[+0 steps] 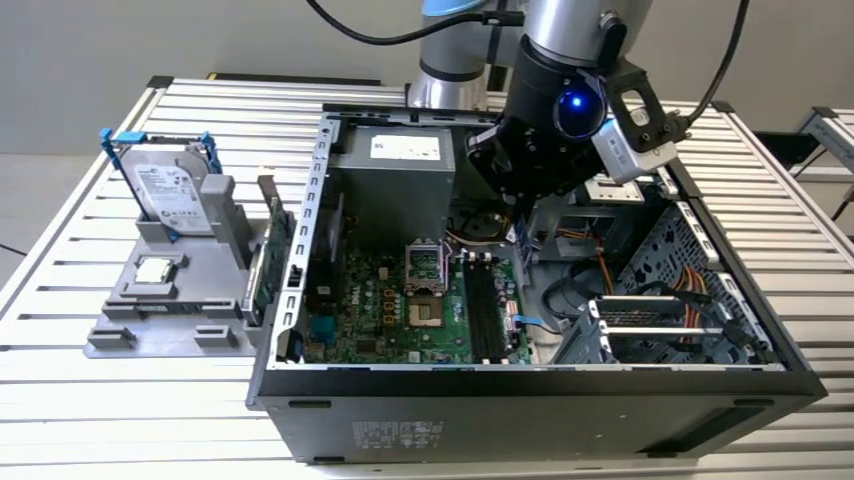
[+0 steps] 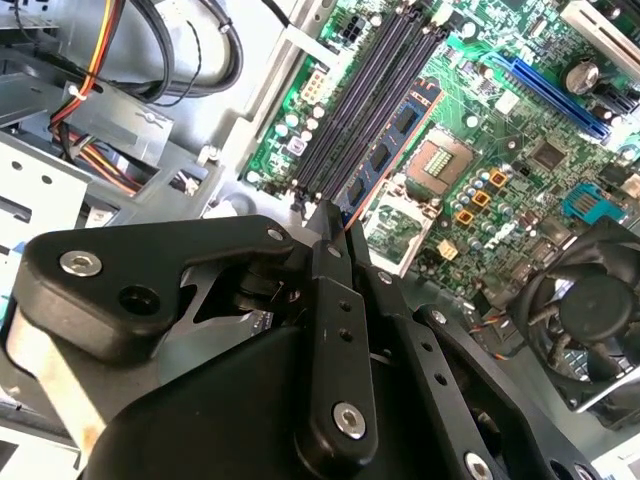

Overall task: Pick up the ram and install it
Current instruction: 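Insert the ram into the slot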

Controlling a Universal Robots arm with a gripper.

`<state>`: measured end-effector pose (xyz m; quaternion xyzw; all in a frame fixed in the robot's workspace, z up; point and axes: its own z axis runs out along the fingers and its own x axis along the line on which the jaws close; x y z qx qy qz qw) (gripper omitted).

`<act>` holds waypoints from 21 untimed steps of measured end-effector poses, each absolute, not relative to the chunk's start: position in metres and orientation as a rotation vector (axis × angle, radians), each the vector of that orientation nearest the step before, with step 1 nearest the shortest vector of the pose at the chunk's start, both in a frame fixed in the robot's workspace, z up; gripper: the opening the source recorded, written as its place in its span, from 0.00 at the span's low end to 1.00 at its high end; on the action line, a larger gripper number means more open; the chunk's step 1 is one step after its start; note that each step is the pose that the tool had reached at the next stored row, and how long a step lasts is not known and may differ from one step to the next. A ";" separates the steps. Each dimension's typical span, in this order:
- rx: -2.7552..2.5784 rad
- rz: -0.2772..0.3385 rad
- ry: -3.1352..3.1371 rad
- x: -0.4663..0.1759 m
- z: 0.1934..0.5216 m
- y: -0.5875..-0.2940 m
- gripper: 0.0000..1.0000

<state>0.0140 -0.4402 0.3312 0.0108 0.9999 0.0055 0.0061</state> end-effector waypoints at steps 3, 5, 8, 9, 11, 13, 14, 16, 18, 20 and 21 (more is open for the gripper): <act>0.034 0.017 3.129 0.014 0.331 -0.440 0.00; 0.034 0.017 3.129 0.014 0.330 -0.440 0.00; 0.034 0.017 3.130 0.015 0.329 -0.440 0.00; 0.034 0.018 3.130 0.015 0.329 -0.440 0.00; 0.034 0.017 3.130 0.015 0.327 -0.440 0.00; 0.034 0.017 3.130 0.015 0.325 -0.440 0.00; 0.035 0.017 3.130 0.015 0.324 -0.440 0.00; 0.035 0.017 3.130 0.015 0.323 -0.440 0.00; 0.035 0.017 3.130 0.015 0.323 -0.440 0.00; 0.036 0.017 3.131 0.015 0.323 -0.440 0.00; 0.036 0.017 3.131 0.015 0.323 -0.440 0.00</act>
